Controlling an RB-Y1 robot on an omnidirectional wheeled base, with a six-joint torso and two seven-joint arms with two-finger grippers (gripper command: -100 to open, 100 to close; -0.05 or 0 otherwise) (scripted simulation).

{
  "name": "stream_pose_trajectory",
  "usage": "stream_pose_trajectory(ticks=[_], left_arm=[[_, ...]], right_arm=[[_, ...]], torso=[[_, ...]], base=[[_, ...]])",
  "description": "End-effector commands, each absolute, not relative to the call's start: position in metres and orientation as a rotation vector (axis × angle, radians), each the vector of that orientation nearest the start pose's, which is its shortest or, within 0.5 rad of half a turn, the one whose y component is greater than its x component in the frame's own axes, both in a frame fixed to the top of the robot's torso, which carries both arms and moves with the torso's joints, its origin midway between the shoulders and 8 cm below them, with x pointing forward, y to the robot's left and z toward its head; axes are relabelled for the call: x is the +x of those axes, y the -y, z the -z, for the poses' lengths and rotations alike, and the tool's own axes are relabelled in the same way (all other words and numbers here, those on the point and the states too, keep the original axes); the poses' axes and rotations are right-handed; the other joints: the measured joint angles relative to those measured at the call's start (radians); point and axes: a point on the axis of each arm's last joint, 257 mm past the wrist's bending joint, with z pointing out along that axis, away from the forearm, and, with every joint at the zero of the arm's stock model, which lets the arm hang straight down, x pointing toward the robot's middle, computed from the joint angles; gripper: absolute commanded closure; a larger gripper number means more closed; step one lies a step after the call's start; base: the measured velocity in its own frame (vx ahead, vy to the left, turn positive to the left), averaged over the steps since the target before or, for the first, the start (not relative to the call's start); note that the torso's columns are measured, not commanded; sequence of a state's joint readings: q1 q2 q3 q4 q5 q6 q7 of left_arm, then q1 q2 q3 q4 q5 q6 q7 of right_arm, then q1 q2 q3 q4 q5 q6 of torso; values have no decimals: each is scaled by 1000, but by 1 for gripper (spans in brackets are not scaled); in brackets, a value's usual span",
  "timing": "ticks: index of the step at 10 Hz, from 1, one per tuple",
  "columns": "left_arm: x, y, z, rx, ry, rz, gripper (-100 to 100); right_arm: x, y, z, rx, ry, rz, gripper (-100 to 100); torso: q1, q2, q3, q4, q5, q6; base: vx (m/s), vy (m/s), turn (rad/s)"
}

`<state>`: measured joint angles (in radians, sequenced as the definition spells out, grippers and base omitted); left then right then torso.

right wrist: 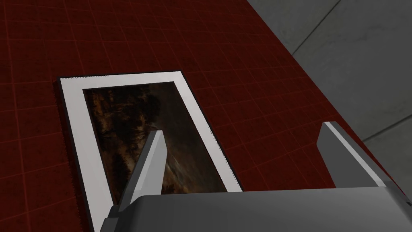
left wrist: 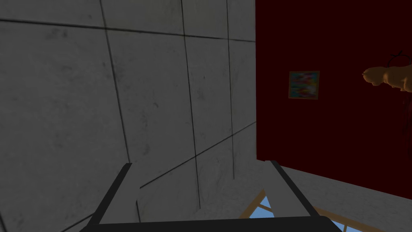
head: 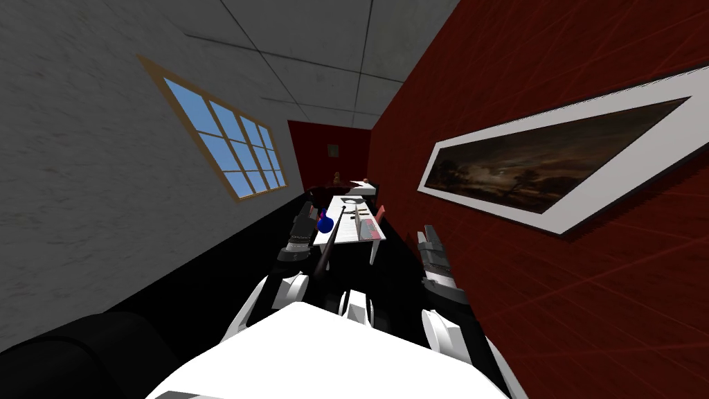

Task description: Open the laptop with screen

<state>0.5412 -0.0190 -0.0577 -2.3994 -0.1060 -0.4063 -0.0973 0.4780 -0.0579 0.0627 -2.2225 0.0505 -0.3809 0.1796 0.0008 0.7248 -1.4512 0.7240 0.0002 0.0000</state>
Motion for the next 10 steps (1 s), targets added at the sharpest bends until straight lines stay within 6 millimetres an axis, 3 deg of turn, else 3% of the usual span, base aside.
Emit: stream_pose_trajectory(ticks=[1,10], left_arm=[[336,-255,-46,-586,-684,1178,0],[336,-255,-46,-586,-684,1178,0]], right_arm=[[383,248,30,559,-913,-1058,-100],[406,247,68,303,-1083,-698,-100]], torso=[[1,9,-20,10,0,0],[-1,14,-24,14,0,0]], base=[[15,51,-3],[28,59,-4]])
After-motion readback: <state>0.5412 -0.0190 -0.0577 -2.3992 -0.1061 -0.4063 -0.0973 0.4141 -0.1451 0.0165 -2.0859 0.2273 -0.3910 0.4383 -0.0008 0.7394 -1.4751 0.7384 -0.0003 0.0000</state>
